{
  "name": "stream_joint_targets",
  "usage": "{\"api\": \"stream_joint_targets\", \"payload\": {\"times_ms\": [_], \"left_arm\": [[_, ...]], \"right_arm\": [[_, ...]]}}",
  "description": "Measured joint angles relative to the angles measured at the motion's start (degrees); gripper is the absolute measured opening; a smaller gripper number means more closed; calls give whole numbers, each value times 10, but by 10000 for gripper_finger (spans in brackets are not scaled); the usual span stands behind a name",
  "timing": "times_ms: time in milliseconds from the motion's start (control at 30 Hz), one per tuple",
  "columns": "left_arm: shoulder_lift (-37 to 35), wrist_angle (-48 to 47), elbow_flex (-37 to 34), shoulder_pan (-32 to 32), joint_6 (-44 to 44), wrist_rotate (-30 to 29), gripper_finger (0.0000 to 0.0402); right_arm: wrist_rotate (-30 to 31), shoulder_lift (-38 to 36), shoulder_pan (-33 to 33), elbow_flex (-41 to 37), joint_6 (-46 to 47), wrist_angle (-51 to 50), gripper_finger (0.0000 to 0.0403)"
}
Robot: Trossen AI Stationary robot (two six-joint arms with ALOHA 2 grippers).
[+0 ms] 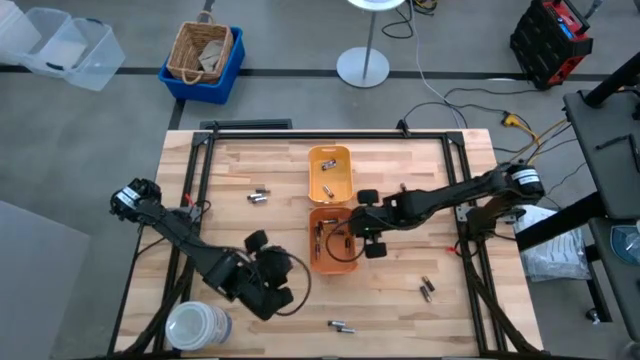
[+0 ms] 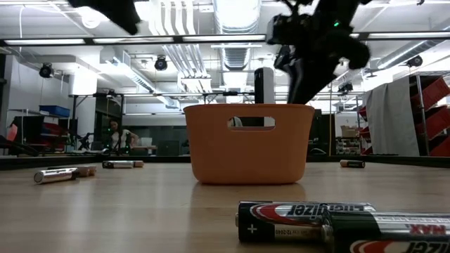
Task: Sort batteries
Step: Put the silver battery into the yellow bin
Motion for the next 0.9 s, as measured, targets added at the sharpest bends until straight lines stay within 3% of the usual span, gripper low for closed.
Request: {"api": "stream_joint_targets", "payload": {"times_ms": [333,533,900], "left_arm": [[0,-8,-45,-66,-233,13,111],[0,-11,-78,-72,-292,72,111],[0,-10,-114,-50,-374,122,111]], "right_arm": [[-4,-104,21,-4,92,-110,59],[-4,-156,20,-6,145,-154,75],[-4,-190,20,-30,164,-153,112]]}}
